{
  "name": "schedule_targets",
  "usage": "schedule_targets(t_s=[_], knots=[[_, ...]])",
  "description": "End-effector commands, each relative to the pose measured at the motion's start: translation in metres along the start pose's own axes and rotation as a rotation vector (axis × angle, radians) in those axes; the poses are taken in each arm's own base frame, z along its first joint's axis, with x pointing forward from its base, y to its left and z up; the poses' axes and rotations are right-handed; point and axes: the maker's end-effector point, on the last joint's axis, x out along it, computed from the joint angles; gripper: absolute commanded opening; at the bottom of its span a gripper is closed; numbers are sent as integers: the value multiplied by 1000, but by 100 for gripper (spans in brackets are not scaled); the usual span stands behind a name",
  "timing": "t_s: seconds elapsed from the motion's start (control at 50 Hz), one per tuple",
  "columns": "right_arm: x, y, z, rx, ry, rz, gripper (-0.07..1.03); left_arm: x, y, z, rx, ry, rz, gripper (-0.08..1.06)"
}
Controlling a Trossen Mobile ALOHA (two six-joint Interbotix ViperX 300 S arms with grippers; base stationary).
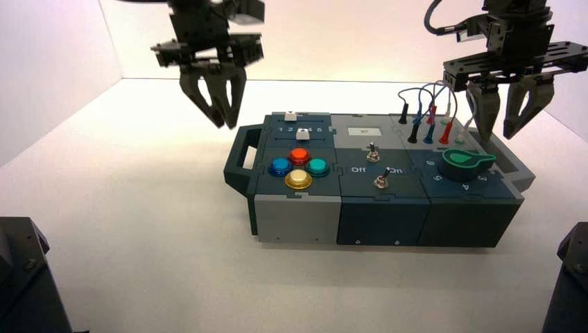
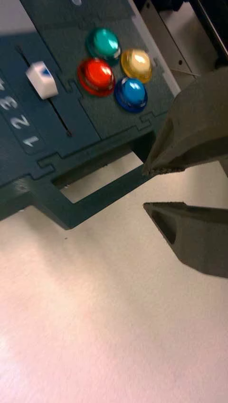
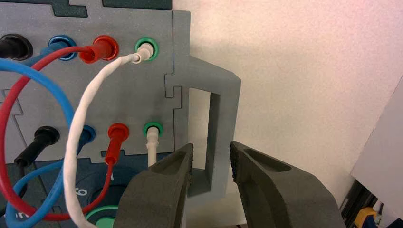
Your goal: Rotate the box clockwise.
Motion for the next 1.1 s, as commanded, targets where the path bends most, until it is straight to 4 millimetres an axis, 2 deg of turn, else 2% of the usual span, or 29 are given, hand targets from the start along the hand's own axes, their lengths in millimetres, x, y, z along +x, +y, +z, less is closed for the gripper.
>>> schedule_targets(t_s=[0.02,0.52,0.82,0.96,1.1], knots=[[-10,0,12,9,-44,10,43,0,-2,8,17,-5,-1,38],[-13,0,15,11,-55,13,43,16,-14,22,58,36,-8,39],[-15,0,14,8,-61,14,43,28,-10,25,55,56,-1,39],[-15,0,13,6,-59,13,43,28,-4,28,40,49,4,35],[-14,-1,11,5,-53,11,43,24,17,29,-10,37,13,34]])
